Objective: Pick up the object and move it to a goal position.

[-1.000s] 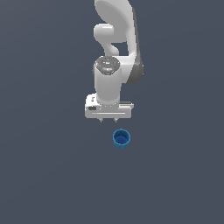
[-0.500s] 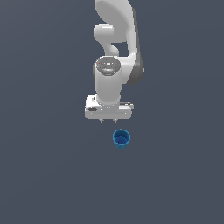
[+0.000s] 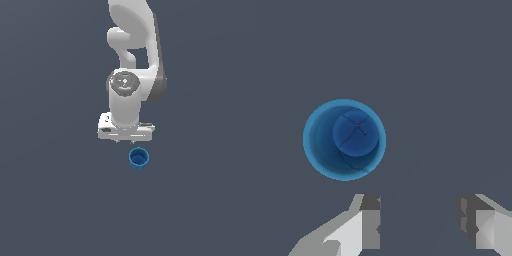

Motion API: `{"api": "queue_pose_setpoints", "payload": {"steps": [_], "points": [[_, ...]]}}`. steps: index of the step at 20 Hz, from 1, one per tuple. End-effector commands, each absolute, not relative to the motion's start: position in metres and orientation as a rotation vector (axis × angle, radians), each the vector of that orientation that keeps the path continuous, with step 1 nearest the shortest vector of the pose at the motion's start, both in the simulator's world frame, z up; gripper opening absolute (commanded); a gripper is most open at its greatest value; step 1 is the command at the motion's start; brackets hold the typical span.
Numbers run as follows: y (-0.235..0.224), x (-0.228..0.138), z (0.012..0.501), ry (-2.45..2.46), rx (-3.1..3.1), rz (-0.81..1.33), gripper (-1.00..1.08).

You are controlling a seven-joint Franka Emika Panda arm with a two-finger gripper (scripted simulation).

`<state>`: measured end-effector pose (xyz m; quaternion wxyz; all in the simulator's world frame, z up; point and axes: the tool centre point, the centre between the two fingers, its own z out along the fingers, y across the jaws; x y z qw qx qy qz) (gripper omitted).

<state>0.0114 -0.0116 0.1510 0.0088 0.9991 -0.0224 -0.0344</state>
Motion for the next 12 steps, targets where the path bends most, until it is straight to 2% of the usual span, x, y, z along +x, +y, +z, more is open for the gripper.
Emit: {"api": "queue_pose_setpoints", "payload": {"steps": [1, 12], "points": [[-0.009, 0.018, 0.149, -0.111, 3.122, -0.134, 0.28], [0.01, 0.051, 0.136, -0.349, 3.106, -0.295, 0.28]]}}
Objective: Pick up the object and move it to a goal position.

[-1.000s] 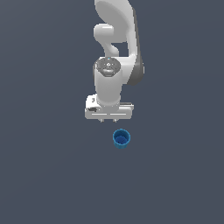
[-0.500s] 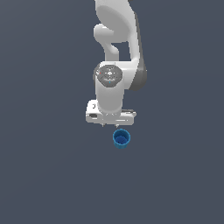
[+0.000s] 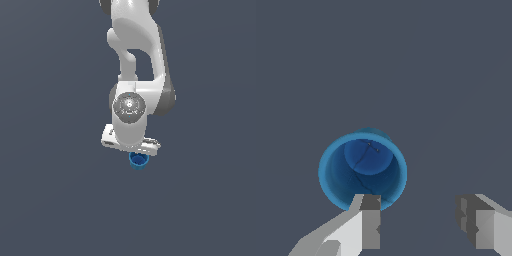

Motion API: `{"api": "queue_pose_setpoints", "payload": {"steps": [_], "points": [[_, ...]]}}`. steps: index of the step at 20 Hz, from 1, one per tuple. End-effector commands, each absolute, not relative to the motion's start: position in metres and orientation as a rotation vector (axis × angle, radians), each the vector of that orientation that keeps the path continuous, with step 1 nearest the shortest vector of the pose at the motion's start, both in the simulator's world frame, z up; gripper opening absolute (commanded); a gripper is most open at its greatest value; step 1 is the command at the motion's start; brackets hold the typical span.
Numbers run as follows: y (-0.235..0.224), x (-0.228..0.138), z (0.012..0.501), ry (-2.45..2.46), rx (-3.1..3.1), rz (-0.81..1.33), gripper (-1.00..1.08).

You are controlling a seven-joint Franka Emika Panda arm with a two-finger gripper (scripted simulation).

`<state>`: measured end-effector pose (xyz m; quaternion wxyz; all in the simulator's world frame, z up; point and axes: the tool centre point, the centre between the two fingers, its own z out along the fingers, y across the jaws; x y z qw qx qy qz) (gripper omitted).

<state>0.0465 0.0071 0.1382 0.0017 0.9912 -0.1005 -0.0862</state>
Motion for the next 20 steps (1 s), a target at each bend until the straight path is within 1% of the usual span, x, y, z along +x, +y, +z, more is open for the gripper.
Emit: {"api": "queue_pose_setpoints", "payload": {"steps": [1, 11, 20], "points": [[0.012, 0.053, 0.135, -0.371, 3.102, -0.31, 0.28], [0.034, 0.072, 0.122, -0.575, 3.051, -0.466, 0.28], [0.054, 0.079, 0.109, -0.737, 2.979, -0.605, 0.28]]}}
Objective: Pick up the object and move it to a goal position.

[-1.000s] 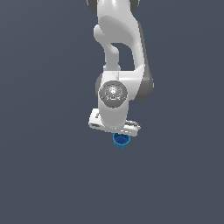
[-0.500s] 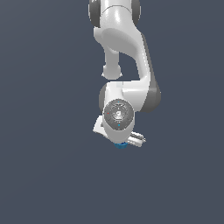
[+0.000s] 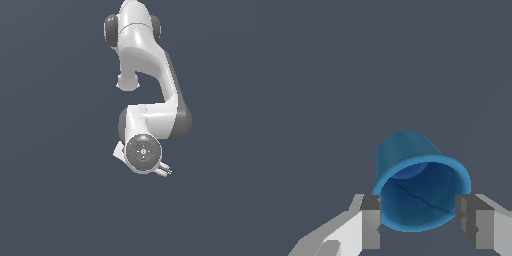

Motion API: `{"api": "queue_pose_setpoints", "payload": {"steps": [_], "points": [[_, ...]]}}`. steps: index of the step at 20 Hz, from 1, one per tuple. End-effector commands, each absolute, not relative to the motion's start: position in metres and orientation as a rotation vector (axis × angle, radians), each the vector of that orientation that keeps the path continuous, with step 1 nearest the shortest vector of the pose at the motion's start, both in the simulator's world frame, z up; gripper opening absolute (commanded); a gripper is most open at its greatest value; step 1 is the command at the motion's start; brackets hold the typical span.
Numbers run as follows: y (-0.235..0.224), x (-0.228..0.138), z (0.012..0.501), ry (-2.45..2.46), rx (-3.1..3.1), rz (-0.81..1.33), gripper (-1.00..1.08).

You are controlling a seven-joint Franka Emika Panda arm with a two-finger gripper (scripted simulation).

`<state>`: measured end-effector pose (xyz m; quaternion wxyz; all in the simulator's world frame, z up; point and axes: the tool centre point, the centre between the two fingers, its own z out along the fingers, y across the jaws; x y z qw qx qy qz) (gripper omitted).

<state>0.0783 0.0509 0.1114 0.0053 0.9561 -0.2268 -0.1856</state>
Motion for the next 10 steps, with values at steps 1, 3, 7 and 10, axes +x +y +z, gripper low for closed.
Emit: {"api": "queue_pose_setpoints", "payload": {"steps": [1, 3, 7, 10], "points": [[0.057, 0.079, 0.108, -0.753, 2.97, -0.62, 0.28], [0.062, 0.079, 0.105, -0.785, 2.951, -0.65, 0.28], [0.07, 0.078, 0.101, -0.838, 2.914, -0.702, 0.28], [0.074, 0.076, 0.098, -0.867, 2.891, -0.732, 0.28]]}}
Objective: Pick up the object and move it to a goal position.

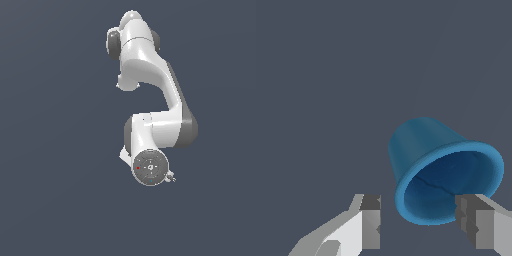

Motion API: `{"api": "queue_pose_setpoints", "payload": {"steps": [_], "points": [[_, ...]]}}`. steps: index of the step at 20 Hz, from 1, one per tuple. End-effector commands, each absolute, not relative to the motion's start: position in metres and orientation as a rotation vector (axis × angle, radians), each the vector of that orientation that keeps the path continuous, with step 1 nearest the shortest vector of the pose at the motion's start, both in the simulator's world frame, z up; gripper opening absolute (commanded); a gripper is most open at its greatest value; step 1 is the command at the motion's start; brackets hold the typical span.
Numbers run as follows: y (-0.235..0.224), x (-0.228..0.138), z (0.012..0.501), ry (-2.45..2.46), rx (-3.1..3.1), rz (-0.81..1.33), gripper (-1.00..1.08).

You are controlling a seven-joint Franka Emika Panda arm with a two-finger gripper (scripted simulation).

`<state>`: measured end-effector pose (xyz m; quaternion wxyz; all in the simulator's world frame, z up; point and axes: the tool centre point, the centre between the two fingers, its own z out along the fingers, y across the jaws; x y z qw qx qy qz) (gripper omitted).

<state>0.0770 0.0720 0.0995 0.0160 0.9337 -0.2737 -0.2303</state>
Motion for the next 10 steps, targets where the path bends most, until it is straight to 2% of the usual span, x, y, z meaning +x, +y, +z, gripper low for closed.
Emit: {"api": "queue_pose_setpoints", "payload": {"steps": [1, 10], "points": [[0.0758, 0.0758, 0.0977, -0.876, 2.885, -0.74, 0.28], [0.0826, 0.0726, 0.0941, -0.915, 2.849, -0.783, 0.28]]}}
